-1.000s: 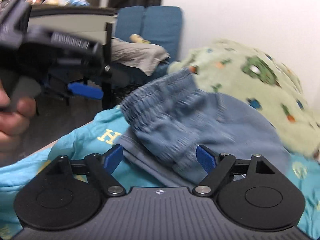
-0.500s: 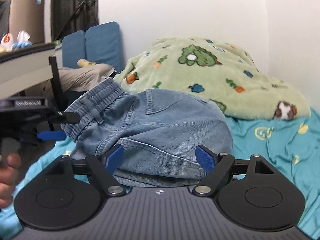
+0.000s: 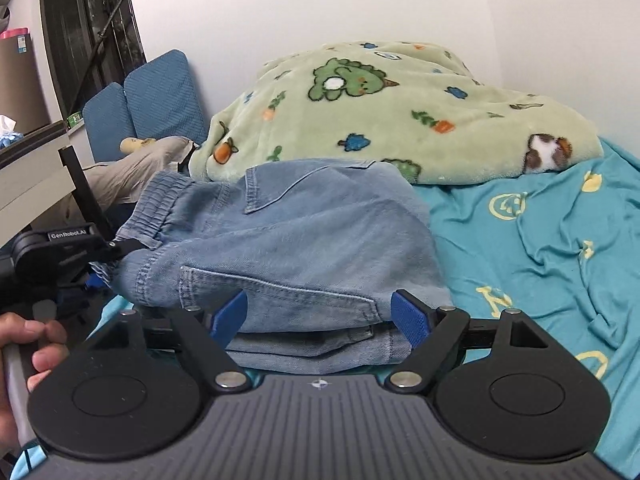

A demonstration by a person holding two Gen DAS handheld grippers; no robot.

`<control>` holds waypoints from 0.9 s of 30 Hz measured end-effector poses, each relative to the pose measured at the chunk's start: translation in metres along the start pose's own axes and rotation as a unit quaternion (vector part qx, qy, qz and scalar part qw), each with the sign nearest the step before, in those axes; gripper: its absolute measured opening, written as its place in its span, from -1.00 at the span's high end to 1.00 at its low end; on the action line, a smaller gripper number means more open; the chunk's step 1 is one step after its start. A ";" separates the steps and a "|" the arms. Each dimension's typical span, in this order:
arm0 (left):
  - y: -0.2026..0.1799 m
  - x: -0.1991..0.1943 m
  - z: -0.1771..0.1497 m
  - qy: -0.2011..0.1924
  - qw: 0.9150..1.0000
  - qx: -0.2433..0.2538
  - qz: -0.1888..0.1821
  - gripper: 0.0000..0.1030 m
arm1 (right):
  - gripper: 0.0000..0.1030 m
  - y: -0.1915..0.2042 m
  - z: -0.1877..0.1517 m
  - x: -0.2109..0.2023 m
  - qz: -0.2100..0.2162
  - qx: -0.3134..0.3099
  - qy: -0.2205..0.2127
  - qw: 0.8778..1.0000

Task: Fold clothes
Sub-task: 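Lift the jeans by the waistband with the left gripper while the right gripper grasps the jeans leg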

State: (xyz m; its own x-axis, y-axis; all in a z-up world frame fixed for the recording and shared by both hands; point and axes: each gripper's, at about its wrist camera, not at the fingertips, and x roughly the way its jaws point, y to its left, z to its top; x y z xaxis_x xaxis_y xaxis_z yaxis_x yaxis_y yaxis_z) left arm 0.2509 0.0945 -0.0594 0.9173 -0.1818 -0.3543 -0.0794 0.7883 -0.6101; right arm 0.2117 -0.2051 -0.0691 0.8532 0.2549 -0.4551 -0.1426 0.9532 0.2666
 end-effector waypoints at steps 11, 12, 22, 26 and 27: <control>0.032 0.008 -0.007 0.025 0.998 -0.039 0.045 0.30 | -0.59 -0.006 0.006 0.001 0.001 0.003 -0.010 1.000; 0.032 0.007 -0.007 0.025 0.998 -0.041 0.044 0.17 | -0.59 -0.007 0.006 0.002 0.001 0.003 -0.010 1.000; 0.035 0.001 -0.020 0.072 0.994 -0.048 0.060 -0.55 | -0.59 -0.050 0.022 0.018 0.054 0.079 -0.036 0.995; 0.040 0.010 -0.028 0.071 0.995 -0.050 0.052 -0.75 | -0.60 -0.079 0.023 0.033 0.061 0.153 -0.030 0.986; 0.042 0.012 -0.030 0.068 0.995 -0.051 0.051 -0.79 | -0.60 -0.086 0.021 0.038 0.064 0.174 -0.023 0.982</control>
State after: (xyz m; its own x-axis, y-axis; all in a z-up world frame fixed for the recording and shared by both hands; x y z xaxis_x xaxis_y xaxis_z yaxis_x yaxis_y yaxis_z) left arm 0.2470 0.1075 -0.1103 0.8413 -0.1870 -0.5072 -0.2151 0.7450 -0.6315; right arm 0.2668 -0.2811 -0.0911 0.8627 0.3530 -0.3620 -0.0760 0.7983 0.5974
